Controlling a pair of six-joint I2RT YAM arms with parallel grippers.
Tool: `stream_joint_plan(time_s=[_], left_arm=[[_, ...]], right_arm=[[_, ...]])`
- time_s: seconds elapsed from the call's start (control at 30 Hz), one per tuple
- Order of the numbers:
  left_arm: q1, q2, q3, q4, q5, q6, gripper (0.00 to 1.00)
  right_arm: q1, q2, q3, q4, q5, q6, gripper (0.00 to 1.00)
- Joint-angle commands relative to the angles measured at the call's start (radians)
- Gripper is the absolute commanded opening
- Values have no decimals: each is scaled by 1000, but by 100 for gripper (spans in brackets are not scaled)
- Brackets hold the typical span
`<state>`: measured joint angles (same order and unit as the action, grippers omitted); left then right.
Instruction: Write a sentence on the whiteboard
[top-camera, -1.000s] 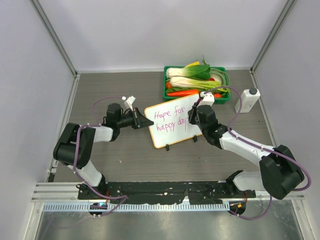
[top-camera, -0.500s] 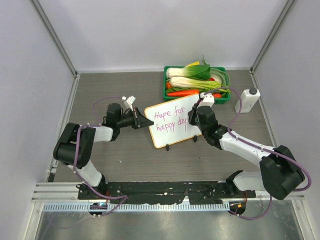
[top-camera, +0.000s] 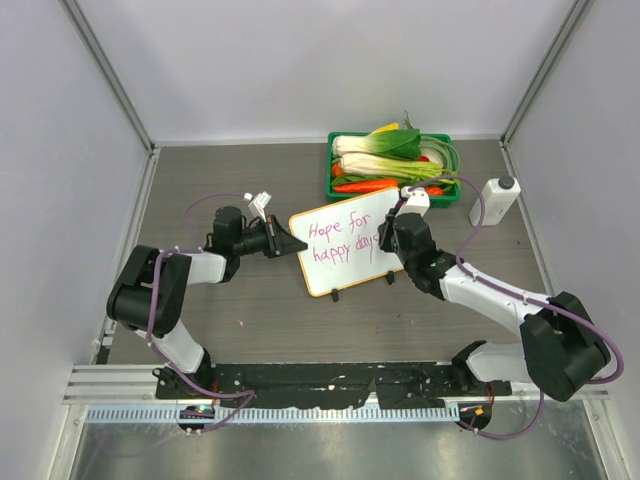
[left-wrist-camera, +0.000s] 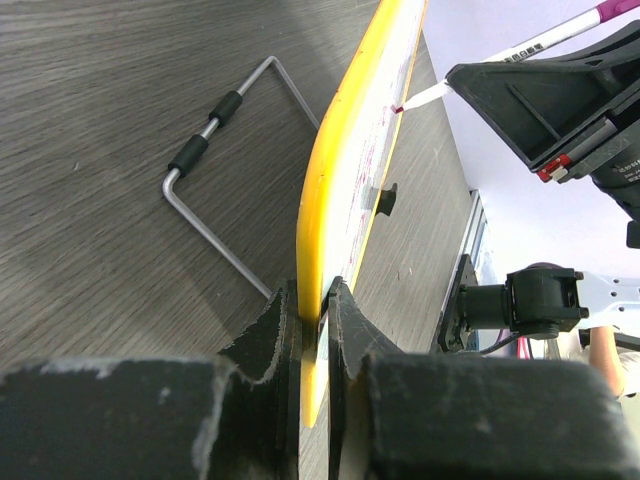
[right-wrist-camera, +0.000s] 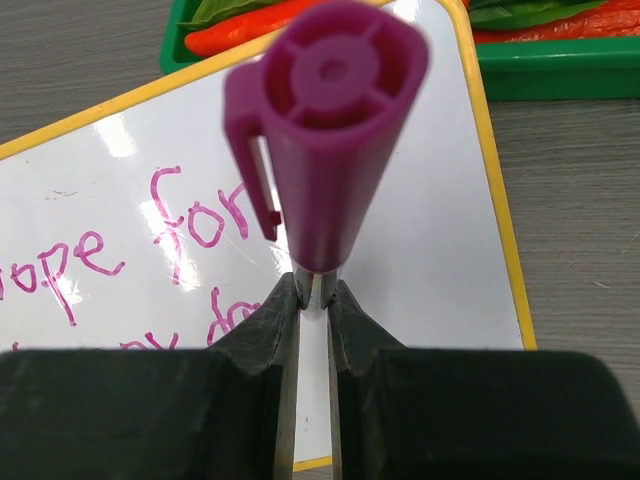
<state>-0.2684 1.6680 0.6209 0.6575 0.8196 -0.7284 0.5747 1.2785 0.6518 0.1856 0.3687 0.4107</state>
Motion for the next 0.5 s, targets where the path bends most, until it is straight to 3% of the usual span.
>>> stream_joint_plan(time_s=[0.0, 0.47], left_arm=[[-6, 58, -27, -164, -151, 109, 0], [-6, 59, -26, -164, -149, 110, 0]], right_arm=[[-1, -4, -32, -66, 24, -29, 1], [-3, -22, -57, -22, -59, 16, 1]])
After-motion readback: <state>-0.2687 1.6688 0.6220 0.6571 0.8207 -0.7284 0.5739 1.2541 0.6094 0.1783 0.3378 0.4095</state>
